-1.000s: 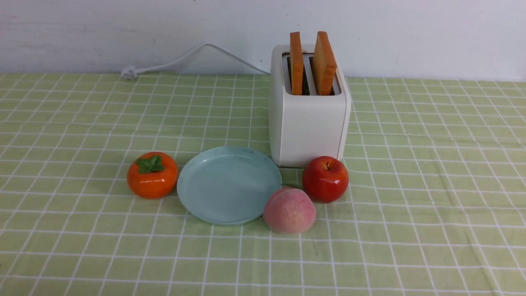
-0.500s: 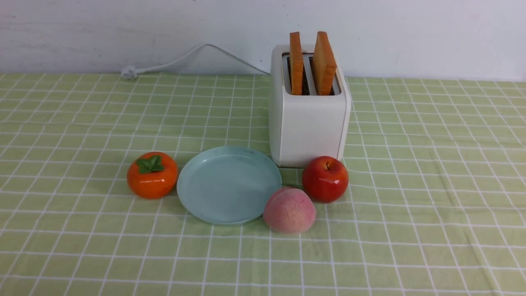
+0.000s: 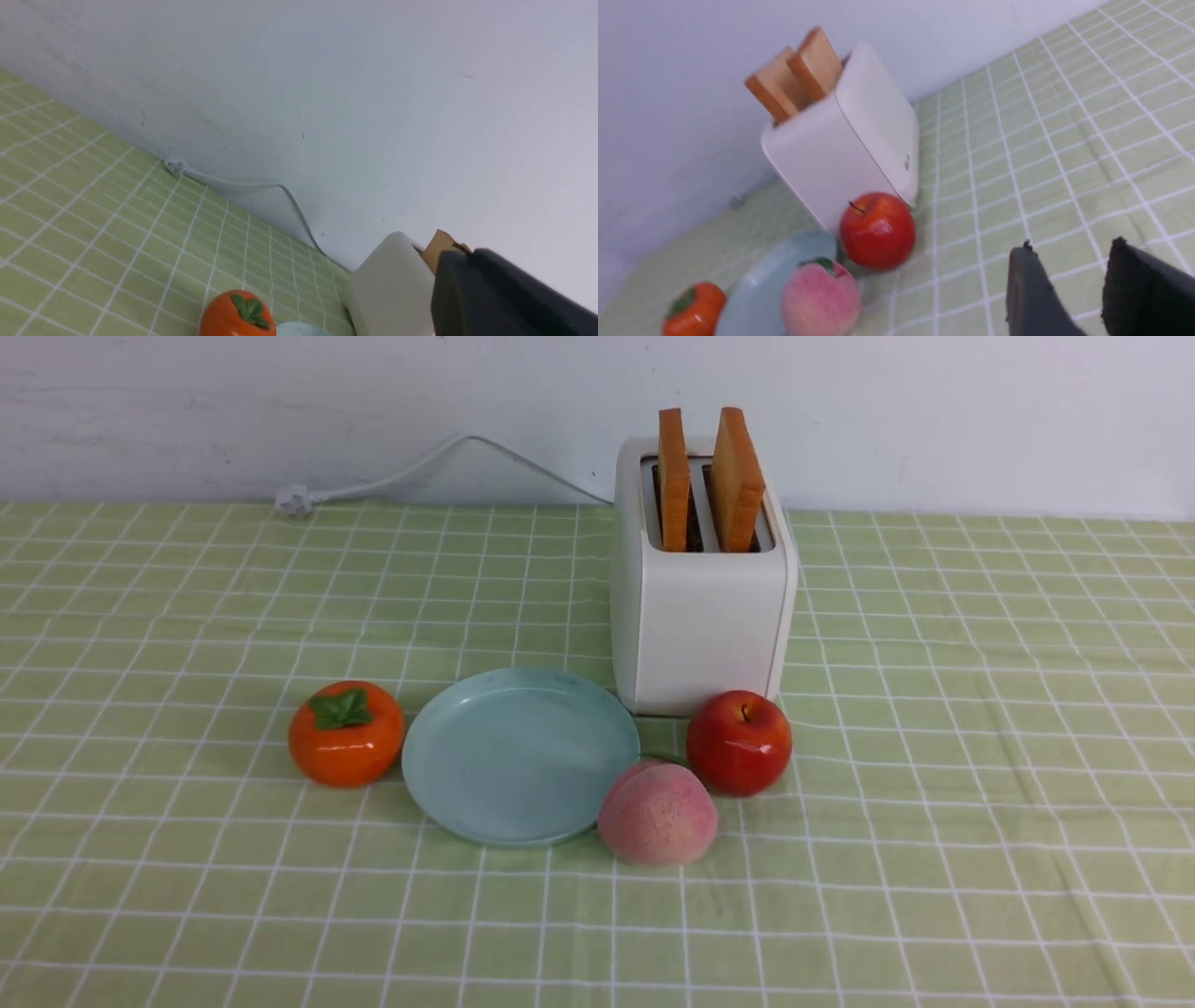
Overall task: Take toasted bread from bread machine on green coffee tablecloth place on plate.
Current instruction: 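Reach for a toast slice standing in the toaster with the left gripper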
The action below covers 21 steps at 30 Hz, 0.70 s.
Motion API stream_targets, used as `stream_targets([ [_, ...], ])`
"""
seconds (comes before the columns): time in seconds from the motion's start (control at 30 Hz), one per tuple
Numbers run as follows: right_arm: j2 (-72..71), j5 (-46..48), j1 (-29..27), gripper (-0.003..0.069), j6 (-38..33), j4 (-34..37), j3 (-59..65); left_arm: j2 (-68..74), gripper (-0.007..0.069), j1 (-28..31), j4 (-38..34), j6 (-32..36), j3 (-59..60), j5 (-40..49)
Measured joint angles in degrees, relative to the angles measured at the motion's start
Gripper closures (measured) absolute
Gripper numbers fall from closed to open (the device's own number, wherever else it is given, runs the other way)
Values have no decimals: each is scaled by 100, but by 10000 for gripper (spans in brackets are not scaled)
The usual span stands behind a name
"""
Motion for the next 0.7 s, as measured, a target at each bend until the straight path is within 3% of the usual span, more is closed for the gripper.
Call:
stream_targets([
  [0.17,0,62,0,470,-89,521,-216,1090,638,0,198,320,-492,57],
  [0.33,548,1045,0,569,-920,466,-1274,2432,638,-180,238,748,-1276,113],
  [0.37,898,1593,0,601,-1399,401,-1742,2935,638,-420,238,930,-1609,16],
  [0.5,1655,2464,0,638,-2171,358,-2567,4103,638,-1240,242,1221,-2098,-629],
  [0.7,2184,2606,0,642,-2809,366,-2986,6137,638,-2665,324,1466,-2699,-2304],
])
